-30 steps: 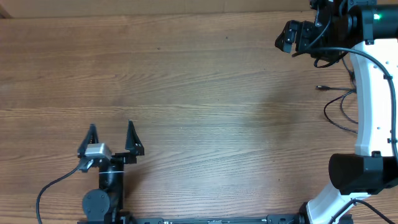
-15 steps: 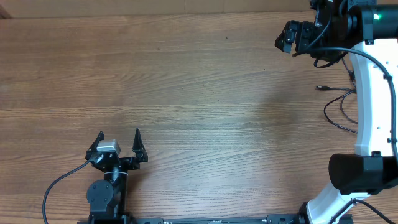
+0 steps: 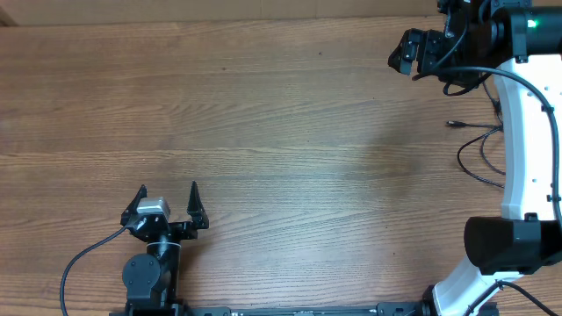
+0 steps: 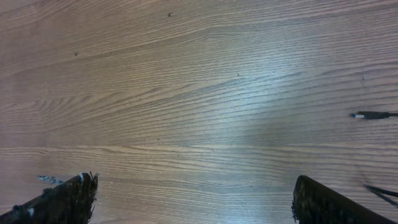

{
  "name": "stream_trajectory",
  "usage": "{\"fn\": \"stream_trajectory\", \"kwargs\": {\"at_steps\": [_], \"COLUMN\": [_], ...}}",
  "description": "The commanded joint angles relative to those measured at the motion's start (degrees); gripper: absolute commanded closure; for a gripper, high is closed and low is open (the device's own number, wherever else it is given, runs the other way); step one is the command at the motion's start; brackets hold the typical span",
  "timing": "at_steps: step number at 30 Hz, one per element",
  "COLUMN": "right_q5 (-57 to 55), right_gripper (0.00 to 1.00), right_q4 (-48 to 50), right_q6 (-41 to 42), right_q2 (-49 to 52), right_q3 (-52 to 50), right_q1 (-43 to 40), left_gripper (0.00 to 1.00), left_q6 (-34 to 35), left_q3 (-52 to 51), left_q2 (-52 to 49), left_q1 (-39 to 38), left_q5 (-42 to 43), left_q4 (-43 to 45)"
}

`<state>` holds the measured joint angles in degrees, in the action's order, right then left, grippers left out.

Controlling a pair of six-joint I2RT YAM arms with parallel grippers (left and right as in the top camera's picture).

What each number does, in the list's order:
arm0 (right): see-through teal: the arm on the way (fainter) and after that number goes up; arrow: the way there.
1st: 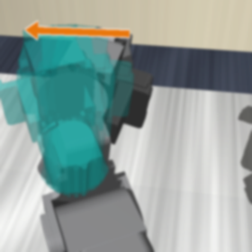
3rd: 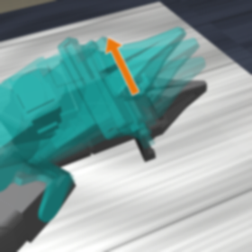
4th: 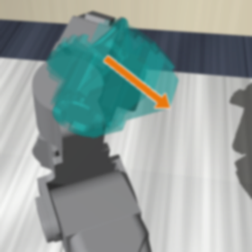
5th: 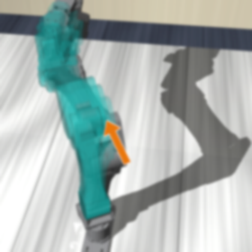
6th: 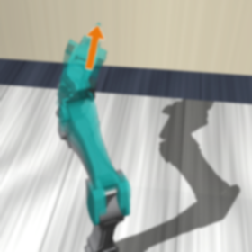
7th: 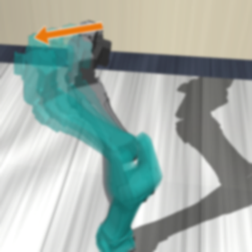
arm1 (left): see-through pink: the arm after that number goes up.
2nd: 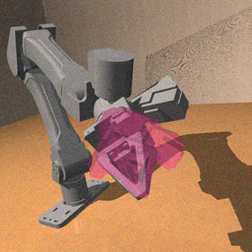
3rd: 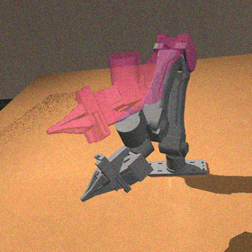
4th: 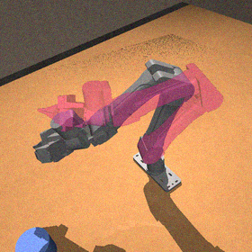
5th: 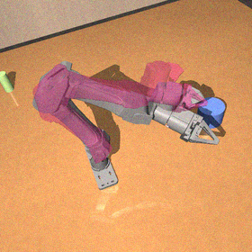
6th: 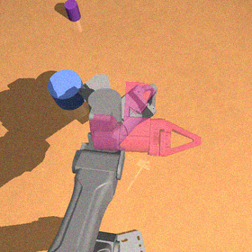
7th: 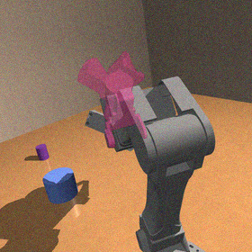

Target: Untangle cables

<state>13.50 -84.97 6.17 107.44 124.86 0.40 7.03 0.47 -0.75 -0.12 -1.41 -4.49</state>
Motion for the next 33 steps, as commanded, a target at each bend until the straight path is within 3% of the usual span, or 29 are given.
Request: {"fn": "stream_trajectory", "kwargs": {"at_steps": [1,12,16,24,33], "right_q5": [-0.1,-1.2,-0.3,0.1,0.3], "right_gripper": [0.0,0.0,0.0,0.0,0.0], "right_q4": [0.2,3.5,14.4,43.5,84.7], "right_q6": [-0.3,-0.2,0.0,0.0,4.1], "right_q2": [-0.6,-5.6,-14.2,-35.3,-59.6], "right_q3": [-0.2,-0.3,-5.8,-36.8,-78.9], "right_q1": [-0.1,0.0,0.0,0.0,0.0], "left_gripper": [0.0,0.0,0.0,0.0,0.0], "left_q6": [-1.0,-1.0,-1.0,-1.0,-1.0], "left_q3": [-0.1,-0.1,-0.1,-0.1,-0.1], "left_q2": [0.5,0.5,0.5,0.5,0.5], "left_q1": [0.1,0.1,0.1,0.1,0.1], "left_q5": [1.0,1.0,1.0,1.0,1.0], "left_q4": [0.0,0.0,0.0,0.0,0.0]}}
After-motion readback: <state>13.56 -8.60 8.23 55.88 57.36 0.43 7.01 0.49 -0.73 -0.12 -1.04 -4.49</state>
